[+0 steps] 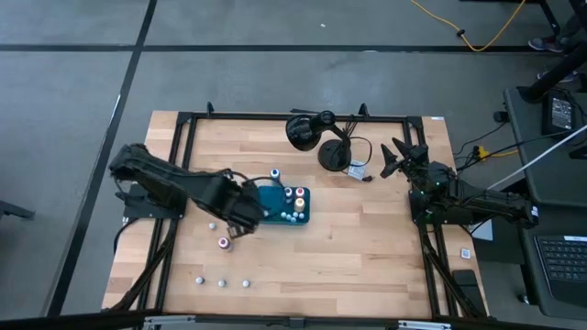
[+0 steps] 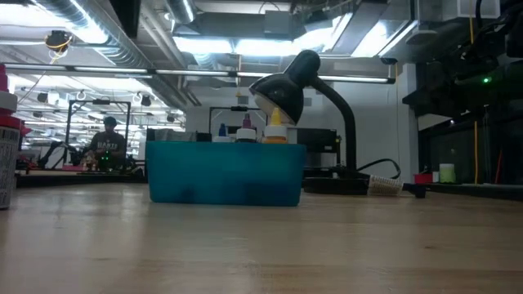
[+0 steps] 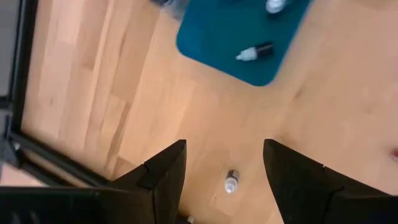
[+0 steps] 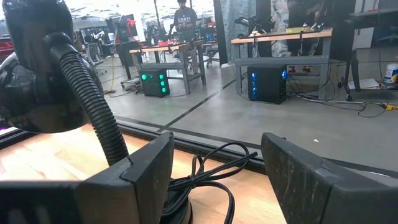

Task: Pick & Place food coloring
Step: Put the small dark blue food coloring bottle into the blue bin

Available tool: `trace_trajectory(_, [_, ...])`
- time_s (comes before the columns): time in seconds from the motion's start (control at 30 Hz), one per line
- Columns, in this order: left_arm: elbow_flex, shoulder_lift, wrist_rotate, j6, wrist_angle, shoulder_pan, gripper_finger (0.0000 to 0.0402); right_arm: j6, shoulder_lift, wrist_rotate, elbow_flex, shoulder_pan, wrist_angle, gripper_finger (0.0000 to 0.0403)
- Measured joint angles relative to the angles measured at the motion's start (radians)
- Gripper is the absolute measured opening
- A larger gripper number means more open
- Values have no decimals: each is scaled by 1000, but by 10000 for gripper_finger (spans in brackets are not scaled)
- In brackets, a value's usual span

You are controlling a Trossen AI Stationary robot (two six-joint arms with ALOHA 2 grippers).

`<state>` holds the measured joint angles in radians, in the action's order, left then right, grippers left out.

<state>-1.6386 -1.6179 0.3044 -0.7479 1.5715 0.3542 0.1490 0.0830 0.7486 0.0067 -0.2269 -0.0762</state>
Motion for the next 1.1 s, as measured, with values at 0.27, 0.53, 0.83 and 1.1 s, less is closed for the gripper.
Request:
trace_trajectory(0.27, [0,150,-71,56,0,54,205,0,0,0,0,0,0,244])
trace_trajectory(0.53, [198,338,-285,121,0,76,201,0,0,0,0,0,0,244])
trace_trajectory(0.83, [496,541,-272,36,-113,76,200,0,0,0,0,0,0,244])
trace_trajectory(1.1, [679,600,-194,-187,-221,39,201,0,0,0,0,0,0,244])
